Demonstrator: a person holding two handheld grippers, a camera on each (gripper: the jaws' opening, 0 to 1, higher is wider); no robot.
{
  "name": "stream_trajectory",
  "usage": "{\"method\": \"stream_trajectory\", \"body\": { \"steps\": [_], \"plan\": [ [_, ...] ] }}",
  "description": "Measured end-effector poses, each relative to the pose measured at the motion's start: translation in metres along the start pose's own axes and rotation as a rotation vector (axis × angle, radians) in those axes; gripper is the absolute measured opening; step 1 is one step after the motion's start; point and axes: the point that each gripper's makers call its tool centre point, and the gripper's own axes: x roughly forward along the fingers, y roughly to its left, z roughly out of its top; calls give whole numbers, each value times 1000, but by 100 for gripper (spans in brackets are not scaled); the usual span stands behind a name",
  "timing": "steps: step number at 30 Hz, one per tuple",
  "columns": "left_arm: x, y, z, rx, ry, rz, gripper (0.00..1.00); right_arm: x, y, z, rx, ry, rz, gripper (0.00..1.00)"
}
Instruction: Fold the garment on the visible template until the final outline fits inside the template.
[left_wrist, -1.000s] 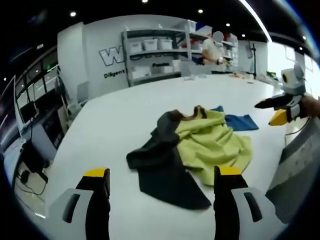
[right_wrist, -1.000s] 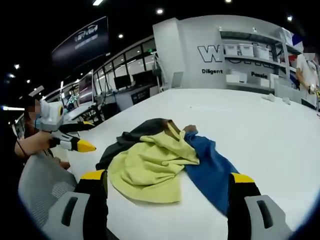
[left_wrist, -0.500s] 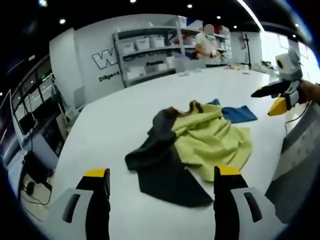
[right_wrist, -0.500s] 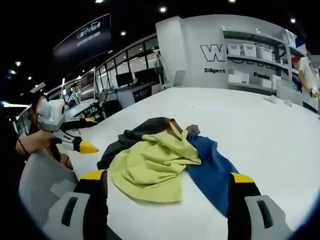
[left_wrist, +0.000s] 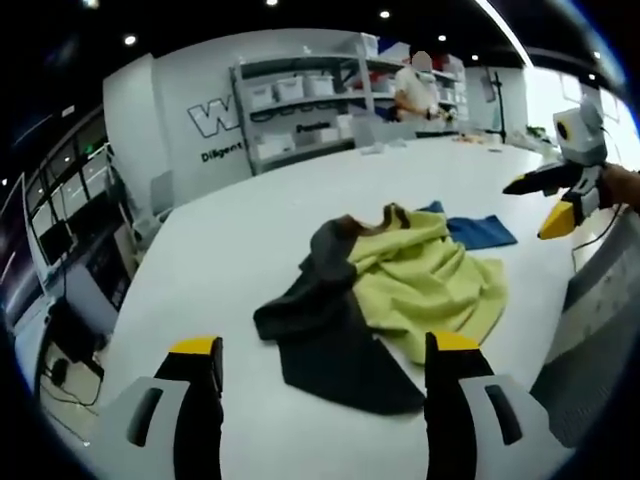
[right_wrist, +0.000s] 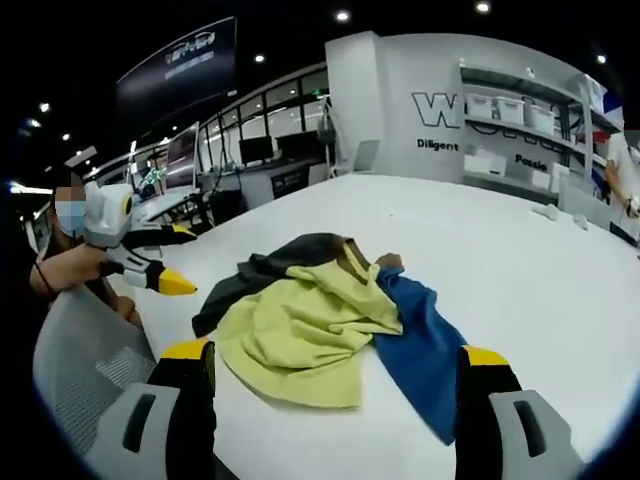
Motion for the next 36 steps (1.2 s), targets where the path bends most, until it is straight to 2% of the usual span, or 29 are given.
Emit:
{"method": "stream_trajectory", "body": {
  "steps": [9,16,19,22,30,36],
  "plan": [
    [-1,-2,0,-48,-6,-13,76,-3,-3,5,2,-7,5,99],
    [-1,-1,-2,-49,7,-16,74,-6,-14,12,3,-18,-8,99],
    [-1,2,-3,-75,13,-11,72,-7,-19,14,-1,-16,-15,99],
    [-3,8,2,-119,-12,3,71,-7,-23,17,0,-22,-15,99],
    [-1,16,8,-106,-2,7,71,-4,-32,26,-2,-26,-14,99],
    [5,21,7,-131,23,5,69,2,-40,30,-2,-23,-11,99]
  ]
}}
